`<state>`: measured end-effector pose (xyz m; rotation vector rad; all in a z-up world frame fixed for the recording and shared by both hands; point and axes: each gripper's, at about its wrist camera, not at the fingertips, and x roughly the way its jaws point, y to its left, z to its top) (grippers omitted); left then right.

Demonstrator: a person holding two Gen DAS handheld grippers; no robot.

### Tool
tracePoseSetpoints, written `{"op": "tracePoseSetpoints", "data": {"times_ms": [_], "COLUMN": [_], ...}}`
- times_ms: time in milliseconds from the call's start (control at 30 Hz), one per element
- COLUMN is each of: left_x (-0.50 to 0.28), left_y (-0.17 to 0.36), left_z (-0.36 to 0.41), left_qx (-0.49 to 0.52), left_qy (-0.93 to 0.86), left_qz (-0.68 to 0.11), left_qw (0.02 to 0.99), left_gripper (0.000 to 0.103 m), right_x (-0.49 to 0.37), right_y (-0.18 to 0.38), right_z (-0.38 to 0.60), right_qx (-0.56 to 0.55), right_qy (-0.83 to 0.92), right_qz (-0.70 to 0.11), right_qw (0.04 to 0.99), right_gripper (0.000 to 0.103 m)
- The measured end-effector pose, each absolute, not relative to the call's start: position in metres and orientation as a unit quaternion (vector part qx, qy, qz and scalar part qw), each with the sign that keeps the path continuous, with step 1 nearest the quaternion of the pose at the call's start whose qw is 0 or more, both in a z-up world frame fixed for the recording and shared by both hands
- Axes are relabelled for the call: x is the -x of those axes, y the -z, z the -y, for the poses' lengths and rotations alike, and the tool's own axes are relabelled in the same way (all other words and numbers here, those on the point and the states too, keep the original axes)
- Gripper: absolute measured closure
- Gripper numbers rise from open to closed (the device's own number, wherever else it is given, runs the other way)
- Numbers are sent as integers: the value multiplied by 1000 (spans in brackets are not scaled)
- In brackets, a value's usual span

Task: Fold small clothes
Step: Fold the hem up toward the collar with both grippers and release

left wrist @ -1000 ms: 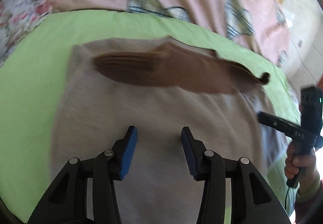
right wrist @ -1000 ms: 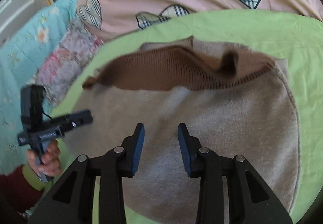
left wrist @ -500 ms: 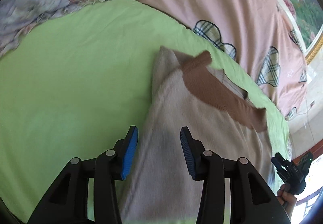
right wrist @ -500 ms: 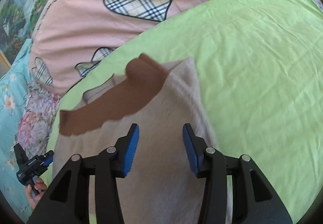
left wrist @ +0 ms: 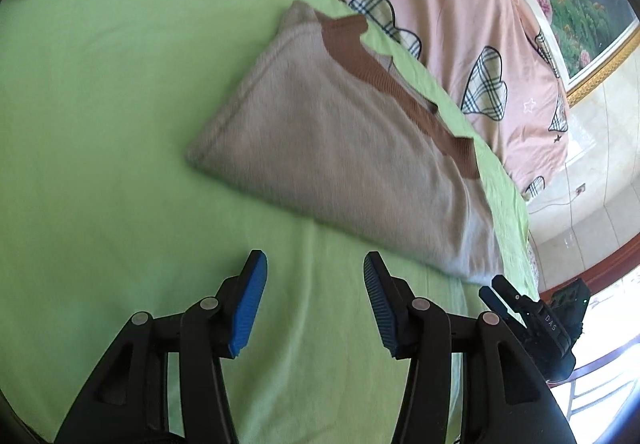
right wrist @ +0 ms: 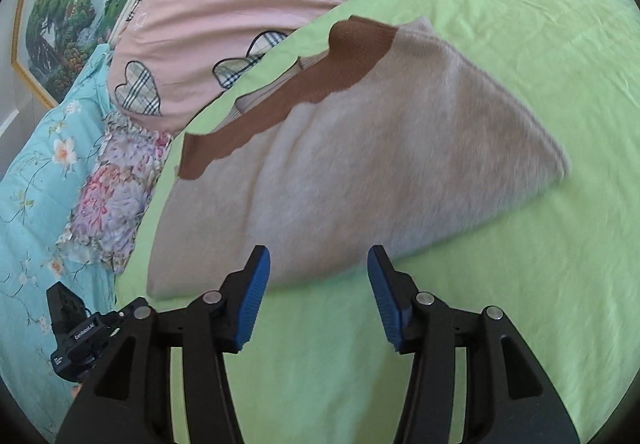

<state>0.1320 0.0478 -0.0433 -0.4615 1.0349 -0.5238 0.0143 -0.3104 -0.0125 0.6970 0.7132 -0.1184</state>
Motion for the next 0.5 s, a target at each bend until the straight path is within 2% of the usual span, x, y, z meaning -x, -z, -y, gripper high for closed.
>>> {"op": "tracePoseSetpoints", "data": {"times_ms": [233,500], "left_x": [-125,-156], "left_y": [42,47], "left_z": [-34,-28], "left_qx": [213,247], "left_qy": [253,230], "left_qz": [-484,-494], "left_qw": [810,801], "left_gripper": [49,46], "right_x": [-2,4], "right_y": [9,-2], "right_z": [294,292], "right_qx": [-330,-337], "right_qy": [42,29], "right_qz": [-343,-328], "right_qw": [879,882], "right_gripper": [49,45]}}
